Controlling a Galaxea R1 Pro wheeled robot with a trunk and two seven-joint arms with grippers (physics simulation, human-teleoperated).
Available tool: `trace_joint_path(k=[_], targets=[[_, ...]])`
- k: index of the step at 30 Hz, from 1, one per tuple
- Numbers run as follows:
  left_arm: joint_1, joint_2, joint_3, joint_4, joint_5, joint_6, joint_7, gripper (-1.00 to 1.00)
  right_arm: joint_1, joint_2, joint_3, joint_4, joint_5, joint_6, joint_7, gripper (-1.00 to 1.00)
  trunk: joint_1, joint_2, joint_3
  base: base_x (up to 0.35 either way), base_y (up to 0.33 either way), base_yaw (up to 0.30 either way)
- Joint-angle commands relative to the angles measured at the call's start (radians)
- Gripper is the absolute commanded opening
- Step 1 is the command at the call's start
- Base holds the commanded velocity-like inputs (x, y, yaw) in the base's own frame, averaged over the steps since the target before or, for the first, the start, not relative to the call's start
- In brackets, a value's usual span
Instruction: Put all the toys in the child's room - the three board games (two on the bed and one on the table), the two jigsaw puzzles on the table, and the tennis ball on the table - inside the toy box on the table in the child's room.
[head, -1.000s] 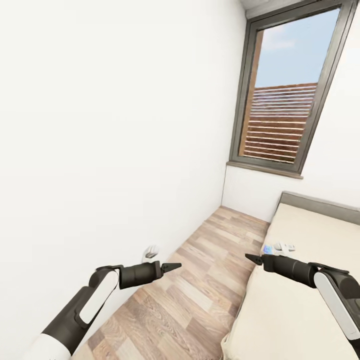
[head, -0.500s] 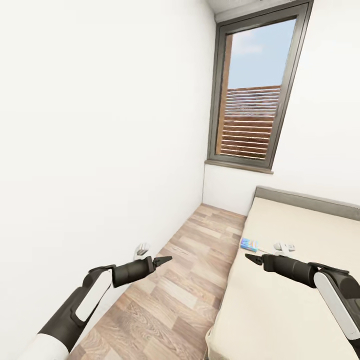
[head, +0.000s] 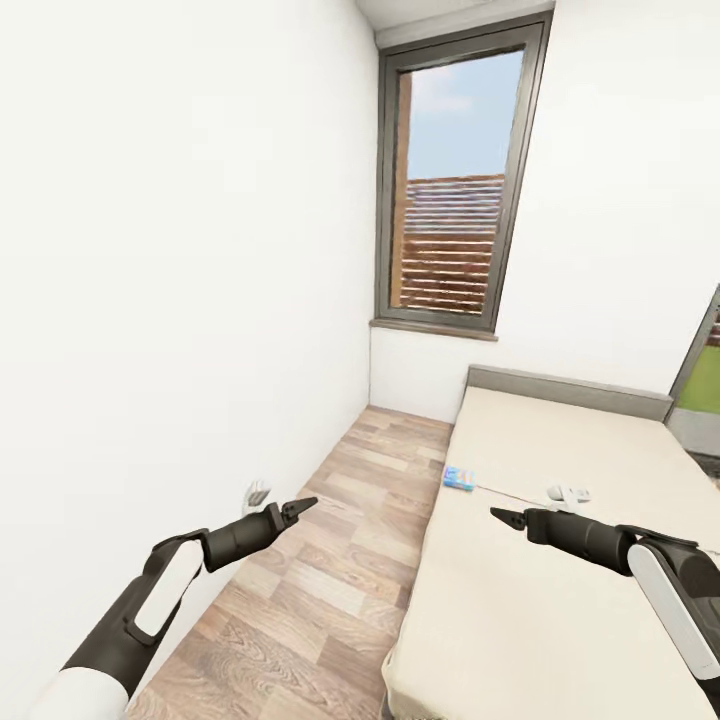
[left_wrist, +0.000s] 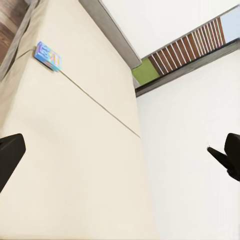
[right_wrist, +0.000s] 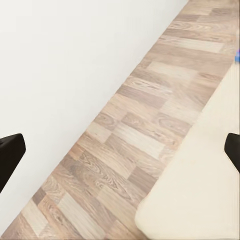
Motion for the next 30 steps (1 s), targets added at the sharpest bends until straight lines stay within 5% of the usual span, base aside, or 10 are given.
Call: trace_joint_path(k=[1,14,30], targets=[[0.000,0.001,0.001,0.001,0.006,0.004,0.001,1.00,-0.001,0.000,-0.001,0.000,0.003,0.005,0.005,1.00,0.000,-0.001,-0.001,0.000,0.000,-0.244],[0.000,0.001,0.009,0.020,0.007,0.003,-0.004,1.00,-0.001,0.000,-0.001,0.000,0.003,0.005,0.006,1.00,0.000,-0.001,-0.001,0.000,0.000,-0.202],[0.000,0.000,-0.004,0.016,0.003,0.006,-0.056,1.00,-0.001,0.000,-0.001,0.000,0.003,0.004,0.006,1.00,0.000,-0.001,-0.001,0.000,0.000,-0.034]])
